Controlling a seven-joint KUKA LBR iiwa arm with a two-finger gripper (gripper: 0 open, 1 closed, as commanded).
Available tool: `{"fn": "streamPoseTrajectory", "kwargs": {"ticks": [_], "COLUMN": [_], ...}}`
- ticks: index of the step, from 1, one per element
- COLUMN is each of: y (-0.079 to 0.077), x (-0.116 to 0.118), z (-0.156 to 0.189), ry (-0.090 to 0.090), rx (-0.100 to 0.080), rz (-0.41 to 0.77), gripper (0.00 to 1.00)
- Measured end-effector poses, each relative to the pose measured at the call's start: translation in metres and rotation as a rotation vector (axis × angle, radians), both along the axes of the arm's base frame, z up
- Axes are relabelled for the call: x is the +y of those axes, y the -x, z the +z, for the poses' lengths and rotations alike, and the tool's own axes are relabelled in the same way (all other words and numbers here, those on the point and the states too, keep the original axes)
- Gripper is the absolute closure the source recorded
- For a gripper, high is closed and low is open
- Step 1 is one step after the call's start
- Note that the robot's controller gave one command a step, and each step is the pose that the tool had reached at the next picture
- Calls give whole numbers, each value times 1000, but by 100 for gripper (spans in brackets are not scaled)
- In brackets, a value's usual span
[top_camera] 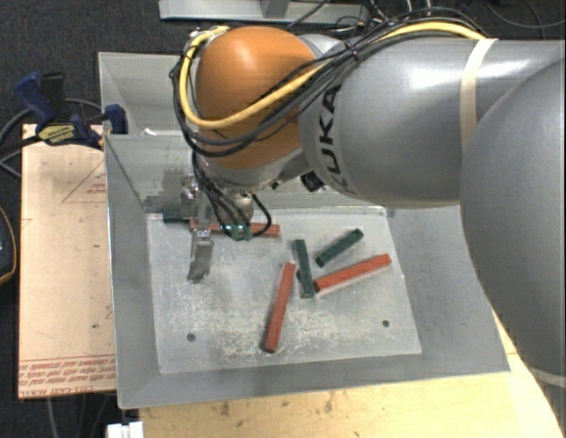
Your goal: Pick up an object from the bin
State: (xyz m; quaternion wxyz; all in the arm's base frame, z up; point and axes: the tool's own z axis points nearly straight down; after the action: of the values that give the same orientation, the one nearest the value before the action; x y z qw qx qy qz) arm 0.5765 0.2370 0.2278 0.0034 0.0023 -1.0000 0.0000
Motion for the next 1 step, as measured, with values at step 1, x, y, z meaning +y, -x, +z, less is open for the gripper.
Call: {"fn": "streamPoseTrajectory", "kwargs": {"ticks": [1], "y": [-62], "x": [-25], "z": [-139], "ry": [0], "rx": [-3], "rz": [214], "gripper": [0]}}
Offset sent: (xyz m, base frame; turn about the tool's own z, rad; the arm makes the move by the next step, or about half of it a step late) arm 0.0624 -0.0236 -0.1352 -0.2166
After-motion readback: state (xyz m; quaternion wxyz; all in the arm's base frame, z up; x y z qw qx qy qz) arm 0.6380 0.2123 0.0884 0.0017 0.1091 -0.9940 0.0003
